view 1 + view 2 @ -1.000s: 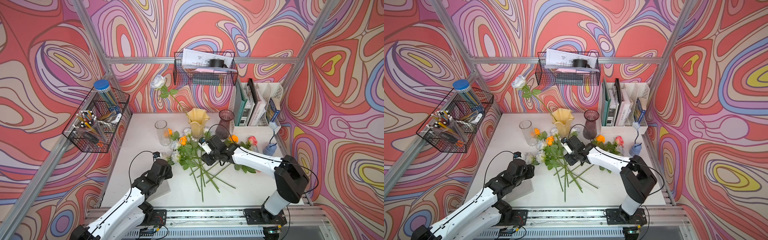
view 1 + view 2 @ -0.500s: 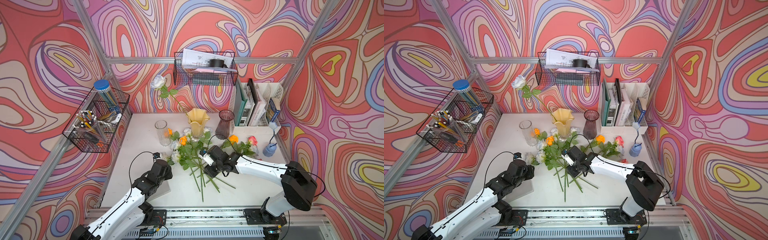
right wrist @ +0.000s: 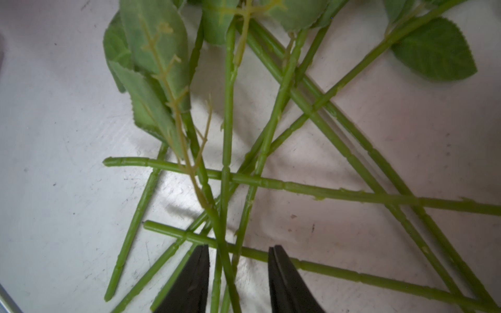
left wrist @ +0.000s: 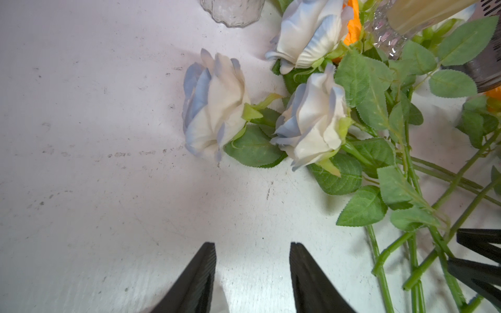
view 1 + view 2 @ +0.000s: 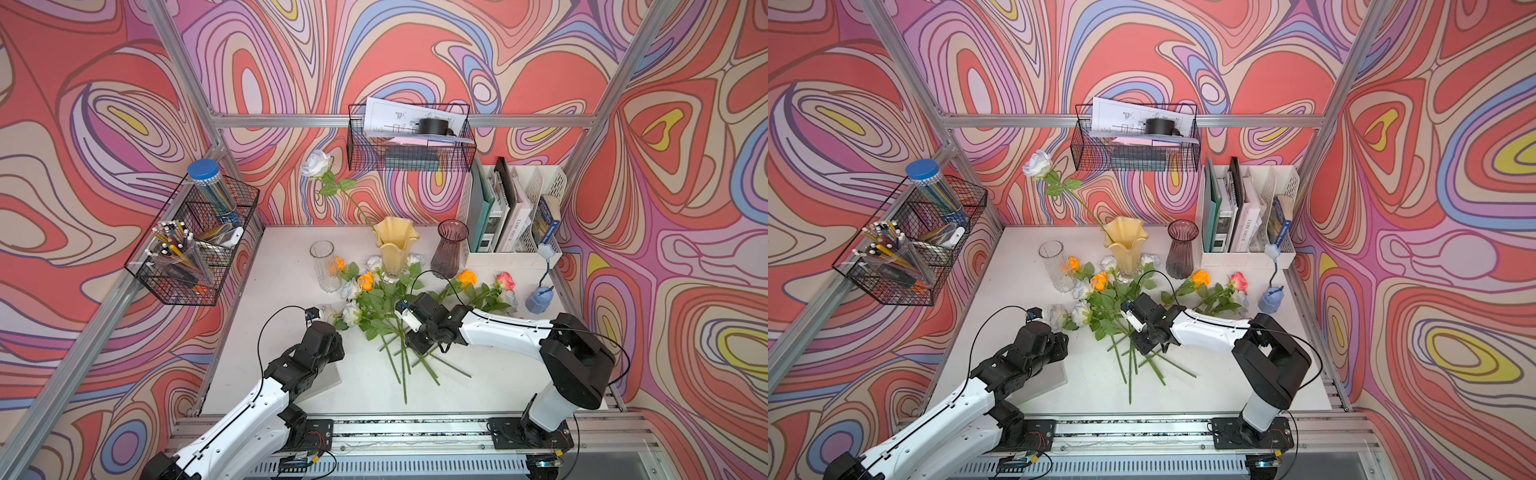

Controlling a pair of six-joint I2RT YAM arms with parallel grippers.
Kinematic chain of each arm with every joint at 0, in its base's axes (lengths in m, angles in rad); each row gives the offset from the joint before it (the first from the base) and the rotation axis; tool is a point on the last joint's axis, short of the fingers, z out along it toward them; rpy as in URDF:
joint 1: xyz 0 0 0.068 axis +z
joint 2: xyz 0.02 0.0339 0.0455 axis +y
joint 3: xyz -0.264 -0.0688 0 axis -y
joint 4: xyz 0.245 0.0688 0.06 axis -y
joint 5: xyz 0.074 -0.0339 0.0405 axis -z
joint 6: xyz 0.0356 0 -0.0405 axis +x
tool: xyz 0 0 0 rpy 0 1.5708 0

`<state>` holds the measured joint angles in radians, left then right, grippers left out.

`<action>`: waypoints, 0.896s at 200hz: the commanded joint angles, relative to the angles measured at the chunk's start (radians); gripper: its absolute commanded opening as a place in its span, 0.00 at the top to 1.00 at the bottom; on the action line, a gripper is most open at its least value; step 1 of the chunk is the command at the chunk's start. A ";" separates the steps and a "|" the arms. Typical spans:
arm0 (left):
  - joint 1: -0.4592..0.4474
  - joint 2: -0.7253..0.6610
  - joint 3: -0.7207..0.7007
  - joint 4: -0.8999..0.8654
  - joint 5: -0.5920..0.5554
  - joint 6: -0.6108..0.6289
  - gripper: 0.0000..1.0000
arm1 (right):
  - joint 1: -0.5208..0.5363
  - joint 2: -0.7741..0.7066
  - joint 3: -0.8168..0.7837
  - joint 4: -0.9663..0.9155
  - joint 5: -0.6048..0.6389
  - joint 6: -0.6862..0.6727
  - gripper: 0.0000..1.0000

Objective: Arrange the flowers in different vases according to their colors
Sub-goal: Pick up the flower at the center of the board.

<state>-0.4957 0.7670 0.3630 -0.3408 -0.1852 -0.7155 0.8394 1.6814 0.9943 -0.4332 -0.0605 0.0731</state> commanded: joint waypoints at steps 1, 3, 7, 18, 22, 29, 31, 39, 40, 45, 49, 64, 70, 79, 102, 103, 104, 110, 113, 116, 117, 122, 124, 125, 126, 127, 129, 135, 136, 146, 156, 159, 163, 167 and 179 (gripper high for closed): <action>0.006 -0.006 -0.013 0.000 0.004 -0.011 0.49 | 0.005 0.018 0.030 0.039 0.001 0.006 0.65; 0.006 -0.006 -0.014 0.000 0.003 -0.011 0.49 | 0.004 0.020 0.032 0.040 0.002 0.007 0.65; 0.006 -0.006 -0.013 -0.001 0.003 -0.010 0.49 | 0.005 0.024 0.033 0.042 0.003 0.007 0.66; 0.006 -0.006 -0.014 0.001 0.002 -0.009 0.49 | 0.005 0.034 0.037 0.044 0.001 0.005 0.69; 0.005 -0.006 -0.014 0.002 0.001 -0.009 0.49 | 0.005 0.038 0.038 0.045 -0.001 0.007 0.70; 0.006 -0.006 -0.013 0.002 0.001 -0.009 0.49 | 0.005 0.044 0.039 0.045 0.000 0.007 0.74; 0.005 -0.006 -0.012 0.001 0.001 -0.009 0.49 | 0.006 0.045 0.039 0.045 0.000 0.007 0.76; 0.006 -0.006 -0.011 -0.001 0.000 -0.009 0.49 | 0.005 0.047 0.040 0.044 0.002 0.009 0.80; 0.005 -0.006 -0.011 0.000 0.000 -0.008 0.49 | 0.005 0.047 0.040 0.044 0.003 0.009 0.81; 0.006 -0.006 -0.012 -0.001 0.000 -0.007 0.49 | 0.005 0.046 0.040 0.044 0.002 0.010 0.84; 0.005 -0.005 -0.013 -0.001 0.000 -0.007 0.49 | 0.005 0.045 0.040 0.045 0.000 0.011 0.86; 0.006 -0.006 -0.012 0.000 -0.002 -0.006 0.49 | 0.005 0.039 0.039 0.043 -0.001 0.011 0.91; 0.006 -0.005 -0.012 0.000 -0.003 -0.006 0.49 | 0.006 0.037 0.042 0.038 0.005 0.011 0.91; 0.006 -0.005 -0.013 0.000 -0.002 -0.006 0.49 | 0.004 0.030 0.045 0.030 0.009 0.009 0.92; 0.006 -0.005 -0.012 0.001 -0.002 -0.006 0.49 | 0.004 -0.005 0.046 0.019 0.021 0.004 0.98; 0.006 -0.005 -0.012 0.001 -0.001 -0.006 0.49 | 0.004 -0.007 0.046 0.019 0.021 0.004 0.98; 0.006 -0.005 -0.012 0.000 -0.002 -0.006 0.49 | 0.004 -0.009 0.046 0.018 0.022 0.004 0.98; 0.006 -0.005 -0.012 0.001 -0.001 -0.006 0.49 | 0.005 -0.020 0.046 0.016 0.024 0.001 0.98; 0.006 -0.005 -0.012 0.000 -0.002 -0.006 0.49 | 0.005 -0.026 0.046 0.016 0.024 0.000 0.99; 0.006 -0.005 -0.013 0.000 -0.001 -0.006 0.49 | 0.005 -0.032 0.046 0.016 0.023 -0.002 0.99; 0.006 -0.004 -0.012 0.000 -0.002 -0.006 0.49 | 0.005 -0.033 0.046 0.015 0.023 -0.002 0.99; 0.005 -0.005 -0.011 0.001 -0.002 -0.006 0.49 | 0.004 -0.043 0.046 0.013 0.025 -0.007 1.00; 0.006 -0.005 -0.012 0.001 -0.002 -0.006 0.49 | 0.004 -0.047 0.047 0.011 0.026 -0.008 1.00; 0.005 -0.005 -0.013 0.001 -0.002 -0.006 0.49 | 0.004 -0.049 0.047 0.010 0.026 -0.008 1.00; 0.005 -0.005 -0.013 0.000 -0.002 -0.006 0.49 | 0.005 -0.051 0.048 0.008 0.026 -0.008 1.00; 0.005 -0.005 -0.012 0.000 -0.002 -0.006 0.49 | 0.005 -0.053 0.048 0.007 0.027 -0.008 1.00; 0.005 -0.005 -0.012 0.000 -0.002 -0.006 0.49 | 0.005 -0.058 0.049 0.005 0.027 -0.009 1.00; 0.006 -0.005 -0.012 0.002 -0.002 -0.006 0.49 | 0.005 -0.074 0.050 0.000 0.027 -0.013 1.00; 0.005 -0.005 -0.012 0.002 -0.002 -0.006 0.49 | 0.006 -0.077 0.050 0.000 0.027 -0.014 1.00; 0.006 -0.005 -0.015 0.002 -0.002 -0.006 0.49 | 0.004 -0.114 0.050 -0.001 0.028 -0.017 1.00; 0.006 -0.005 -0.014 0.002 -0.001 -0.006 0.49 | 0.004 -0.158 0.047 -0.002 0.017 -0.021 1.00; 0.006 -0.005 -0.015 0.002 -0.002 -0.006 0.49 | 0.005 -0.169 0.047 -0.005 0.010 -0.022 1.00; 0.006 -0.005 -0.014 0.004 -0.001 -0.004 0.49 | 0.006 -0.183 0.047 -0.008 0.005 -0.024 1.00; 0.006 -0.005 -0.016 0.003 -0.002 -0.004 0.49 | 0.005 -0.194 0.048 -0.013 0.004 -0.028 1.00; 0.005 -0.002 -0.014 0.005 -0.002 -0.004 0.49 | 0.005 -0.220 0.063 -0.038 0.001 -0.041 1.00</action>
<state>-0.4957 0.7670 0.3592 -0.3405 -0.1856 -0.7151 0.8394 1.5322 1.0191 -0.4393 -0.0498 0.0601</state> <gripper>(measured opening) 0.507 0.041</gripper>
